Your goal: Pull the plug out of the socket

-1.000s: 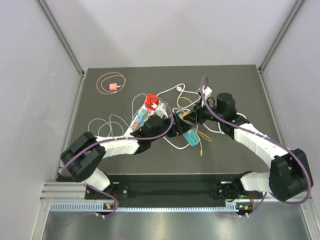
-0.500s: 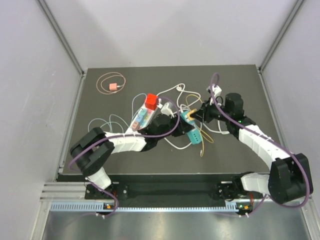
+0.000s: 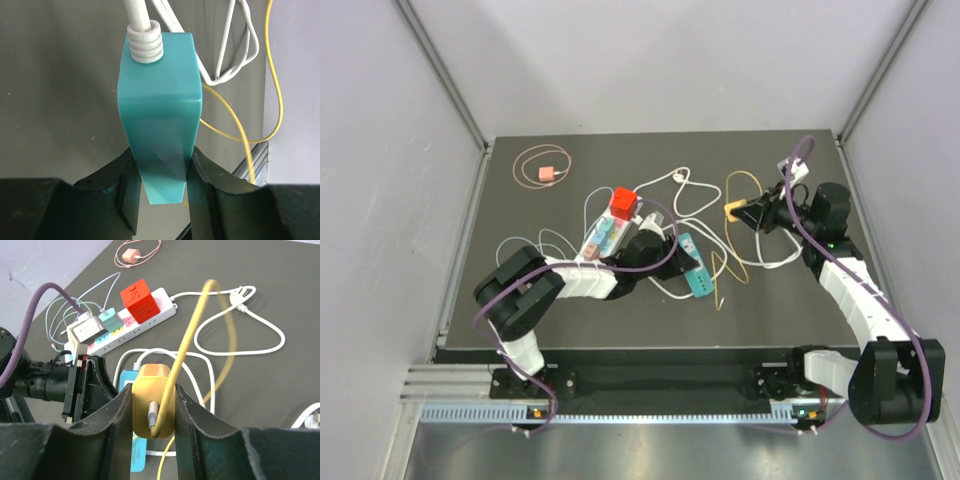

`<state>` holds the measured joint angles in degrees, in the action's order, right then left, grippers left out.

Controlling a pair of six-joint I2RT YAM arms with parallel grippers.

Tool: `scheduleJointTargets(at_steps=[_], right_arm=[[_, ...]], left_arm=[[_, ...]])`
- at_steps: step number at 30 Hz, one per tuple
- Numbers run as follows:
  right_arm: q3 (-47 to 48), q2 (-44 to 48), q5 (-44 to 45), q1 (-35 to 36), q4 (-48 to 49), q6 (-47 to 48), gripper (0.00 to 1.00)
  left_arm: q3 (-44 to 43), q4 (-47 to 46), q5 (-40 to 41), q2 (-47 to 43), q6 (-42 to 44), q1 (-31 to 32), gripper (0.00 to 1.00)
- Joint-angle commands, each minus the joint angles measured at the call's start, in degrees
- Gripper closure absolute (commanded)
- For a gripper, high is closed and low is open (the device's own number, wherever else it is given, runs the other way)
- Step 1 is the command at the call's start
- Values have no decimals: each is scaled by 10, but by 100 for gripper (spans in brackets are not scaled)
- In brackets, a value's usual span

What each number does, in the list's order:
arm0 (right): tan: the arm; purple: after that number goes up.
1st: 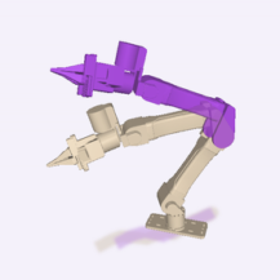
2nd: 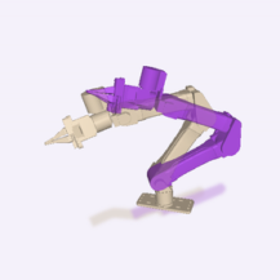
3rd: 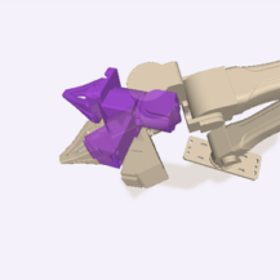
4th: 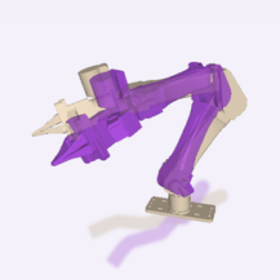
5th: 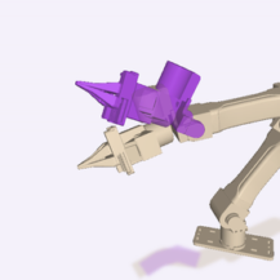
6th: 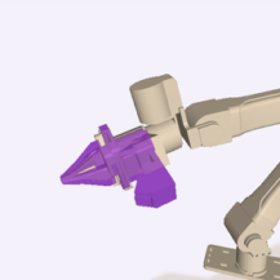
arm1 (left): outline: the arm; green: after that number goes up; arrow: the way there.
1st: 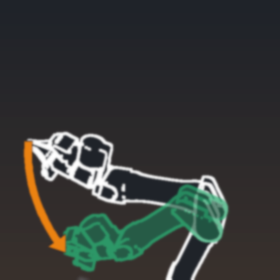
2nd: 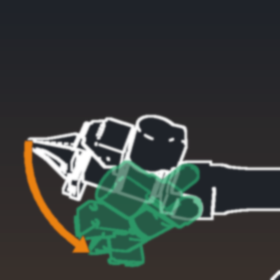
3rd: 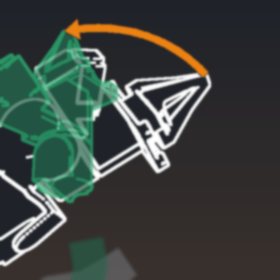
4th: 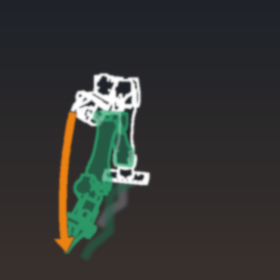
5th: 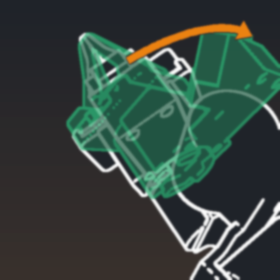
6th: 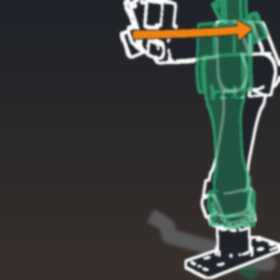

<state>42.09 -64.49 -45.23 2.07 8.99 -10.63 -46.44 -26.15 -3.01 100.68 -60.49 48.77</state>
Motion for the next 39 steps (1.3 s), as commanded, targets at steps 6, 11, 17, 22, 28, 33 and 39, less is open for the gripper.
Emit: scheduleJointTargets(at_steps=[6, 11, 17, 22, 28, 33, 39], right_arm=[[30, 23, -85, -12, 26, 44, 100], [41, 32, -130, -36, 5, 71, 100], [48, 39, -135, -40, -19, 95, 100], [44, 38, -142, -40, -21, 100, 100], [45, 39, -152, -40, -21, 101, 100], [36, 38, -162, -40, -5, 85, 100], [16, 36, -188, -40, 63, 15, 100]], left_arm=[[-10, 27, -5, -13, 60, 0, 100], [-16, 40, -21, -6, 83, 0, 95], [-27, 63, -16, -36, 116, -1, 47], [-49, 101, -2, -80, 157, -1, 32], [-52, 131, 10, -128, 184, -1, 27], [-44, 149, 18, -162, 217, 0, 23], [12, 94, -7, -220, 319, 0, 21]])
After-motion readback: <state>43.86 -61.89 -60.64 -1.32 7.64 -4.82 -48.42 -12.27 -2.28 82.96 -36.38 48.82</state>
